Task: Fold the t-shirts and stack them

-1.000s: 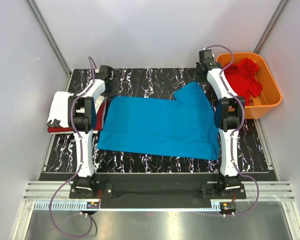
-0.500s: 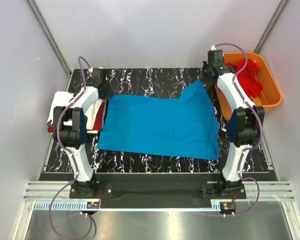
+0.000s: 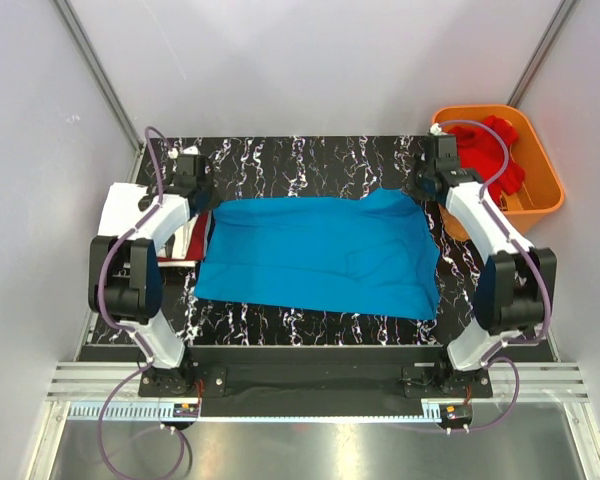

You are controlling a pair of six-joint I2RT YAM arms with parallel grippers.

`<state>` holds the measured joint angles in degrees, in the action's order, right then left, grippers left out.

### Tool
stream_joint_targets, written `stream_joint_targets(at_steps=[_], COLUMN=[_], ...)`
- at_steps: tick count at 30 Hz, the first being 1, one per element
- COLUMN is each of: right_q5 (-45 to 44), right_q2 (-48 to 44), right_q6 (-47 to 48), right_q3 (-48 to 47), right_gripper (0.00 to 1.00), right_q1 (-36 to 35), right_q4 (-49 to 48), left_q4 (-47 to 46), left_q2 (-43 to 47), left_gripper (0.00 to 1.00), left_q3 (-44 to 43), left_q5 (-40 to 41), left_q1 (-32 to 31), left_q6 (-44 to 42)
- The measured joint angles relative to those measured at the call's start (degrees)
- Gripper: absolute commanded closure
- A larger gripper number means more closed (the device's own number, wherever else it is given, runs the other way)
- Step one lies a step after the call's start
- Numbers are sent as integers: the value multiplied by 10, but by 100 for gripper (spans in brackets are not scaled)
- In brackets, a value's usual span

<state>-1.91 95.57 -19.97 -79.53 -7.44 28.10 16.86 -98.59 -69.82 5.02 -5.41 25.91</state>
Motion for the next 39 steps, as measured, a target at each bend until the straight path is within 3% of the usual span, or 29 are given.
stream_joint_targets(at_steps=[20, 39], right_q5=[9, 36], right_q2=[-277, -362], right_q6=[-11, -31], right_q3=[143, 170], right_gripper=[100, 100], right_q1=[-9, -12], right_q4=[47, 100], left_q4=[-28, -70], left_q2=[48, 127], left_gripper=[100, 100], left_q3=[42, 145], left_q5=[21, 24], left_q1=[0, 0], left_q6=[9, 31])
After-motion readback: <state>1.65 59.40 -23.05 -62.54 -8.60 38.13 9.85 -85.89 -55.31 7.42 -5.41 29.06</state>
